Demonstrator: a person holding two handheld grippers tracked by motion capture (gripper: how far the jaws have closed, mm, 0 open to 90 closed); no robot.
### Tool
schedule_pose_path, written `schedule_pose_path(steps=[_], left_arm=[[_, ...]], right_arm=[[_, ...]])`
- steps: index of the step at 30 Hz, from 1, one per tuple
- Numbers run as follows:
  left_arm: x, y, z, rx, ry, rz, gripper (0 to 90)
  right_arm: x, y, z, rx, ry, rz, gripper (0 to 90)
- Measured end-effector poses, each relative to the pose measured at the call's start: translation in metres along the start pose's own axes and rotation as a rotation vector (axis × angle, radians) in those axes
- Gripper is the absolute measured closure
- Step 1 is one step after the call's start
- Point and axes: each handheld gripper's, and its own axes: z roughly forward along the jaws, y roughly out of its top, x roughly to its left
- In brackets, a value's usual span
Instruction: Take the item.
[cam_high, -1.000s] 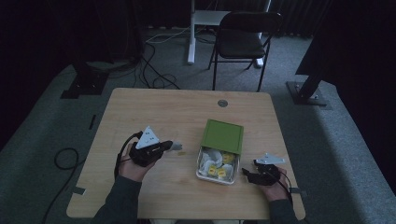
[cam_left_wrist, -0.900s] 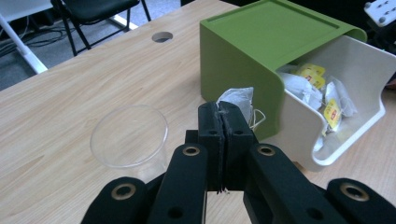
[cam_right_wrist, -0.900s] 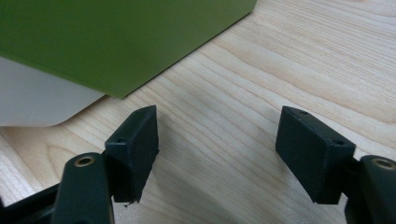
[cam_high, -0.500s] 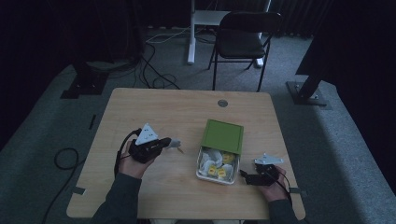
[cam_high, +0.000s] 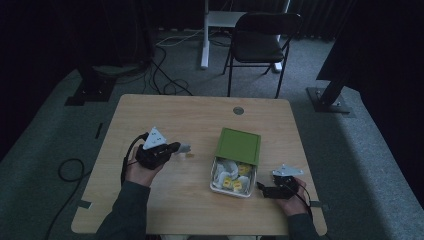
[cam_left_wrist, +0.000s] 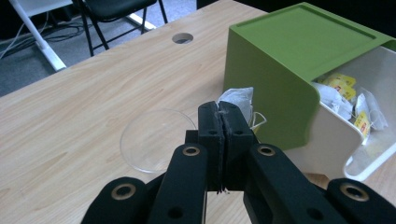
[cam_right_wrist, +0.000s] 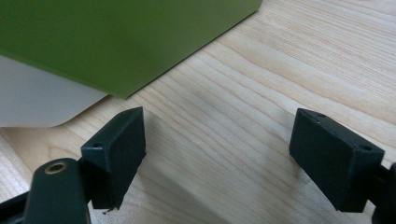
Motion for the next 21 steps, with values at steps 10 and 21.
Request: schedule_pose_path(steps=[10, 21], left_arm=[[0.013, 0.003, 0.002, -0.009, 0.025, -0.03, 89.7], [0.021, 0.012, 0.008, 0.01, 0.07, -0.025, 89.7]], right_arm=[[0.0, 0.0, 0.0, -0.001, -0.001, -0.002, 18.1], [0.0, 0.0, 0.0, 0.0, -0.001, -0.002, 18.1]])
